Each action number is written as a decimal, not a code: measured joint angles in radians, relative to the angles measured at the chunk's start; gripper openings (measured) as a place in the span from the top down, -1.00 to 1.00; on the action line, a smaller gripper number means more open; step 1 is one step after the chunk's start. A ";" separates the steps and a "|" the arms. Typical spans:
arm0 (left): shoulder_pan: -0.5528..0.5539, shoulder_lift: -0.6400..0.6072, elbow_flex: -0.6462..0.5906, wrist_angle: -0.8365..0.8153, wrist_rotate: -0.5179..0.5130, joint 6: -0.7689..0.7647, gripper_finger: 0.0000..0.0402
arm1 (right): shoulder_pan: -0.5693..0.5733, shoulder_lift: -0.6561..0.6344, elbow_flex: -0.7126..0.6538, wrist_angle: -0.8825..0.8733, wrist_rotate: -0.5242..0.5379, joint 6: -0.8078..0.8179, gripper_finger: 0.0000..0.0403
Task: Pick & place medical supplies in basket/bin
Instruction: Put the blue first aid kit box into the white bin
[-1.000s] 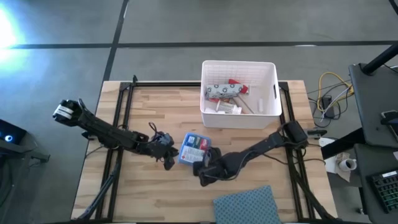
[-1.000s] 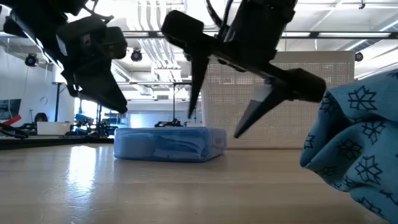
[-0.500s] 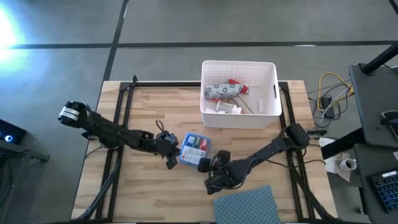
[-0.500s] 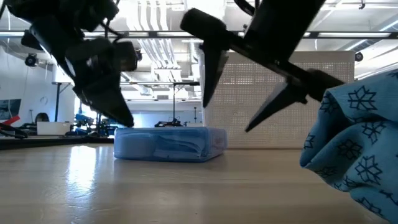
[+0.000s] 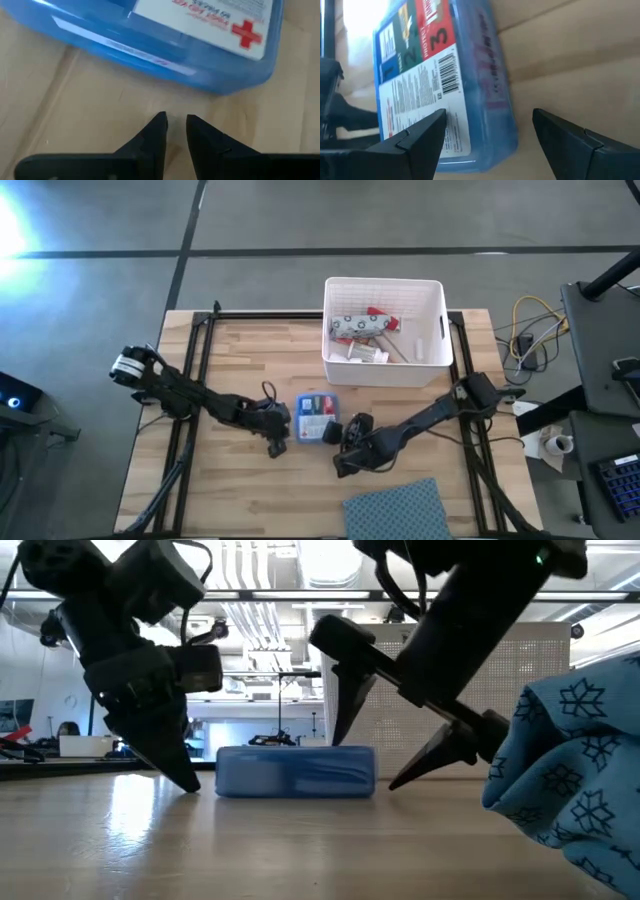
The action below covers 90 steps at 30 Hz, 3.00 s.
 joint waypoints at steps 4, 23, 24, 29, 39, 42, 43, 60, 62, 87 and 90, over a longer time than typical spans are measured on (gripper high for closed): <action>0.001 -0.005 -0.001 -0.003 -0.002 -0.001 0.70 | -0.011 -0.005 -0.049 0.048 0.012 -0.019 -0.42; 0.097 -0.065 -0.010 0.033 -0.166 0.007 0.70 | -0.052 0.002 -0.122 0.410 0.008 -0.363 -0.42; 0.097 -0.044 -0.006 0.043 -0.164 0.005 0.70 | -0.058 0.002 -0.112 0.403 -0.003 -0.387 -0.42; 0.100 0.042 0.021 0.051 -0.163 0.005 0.70 | -0.075 0.002 -0.062 0.391 -0.073 -0.452 -0.42; 0.099 0.030 0.012 0.029 -0.129 0.011 0.70 | -0.078 -0.083 -0.044 0.289 -0.003 -0.494 -0.42; 0.098 0.030 0.011 0.028 -0.129 0.014 0.70 | -0.081 -0.141 -0.045 0.258 0.054 -0.504 -0.42; 0.098 0.030 0.011 0.030 -0.129 0.014 0.70 | -0.083 -0.157 -0.045 0.256 0.071 -0.517 -0.42; 0.095 0.031 0.012 0.066 -0.094 0.007 0.70 | -0.136 -0.132 -0.007 0.366 -0.012 -0.681 -0.42; 0.095 0.031 0.012 0.066 -0.094 0.007 0.70 | -0.144 -0.124 -0.005 0.364 -0.056 -0.681 -0.42; 0.091 -0.101 0.008 -0.071 -0.091 -0.053 0.70 | -0.211 -0.129 -0.003 0.303 -0.247 -0.724 0.10; 0.086 -0.196 -0.003 -0.160 -0.123 -0.086 0.70 | -0.186 -0.153 -0.003 0.283 -0.247 -0.725 0.10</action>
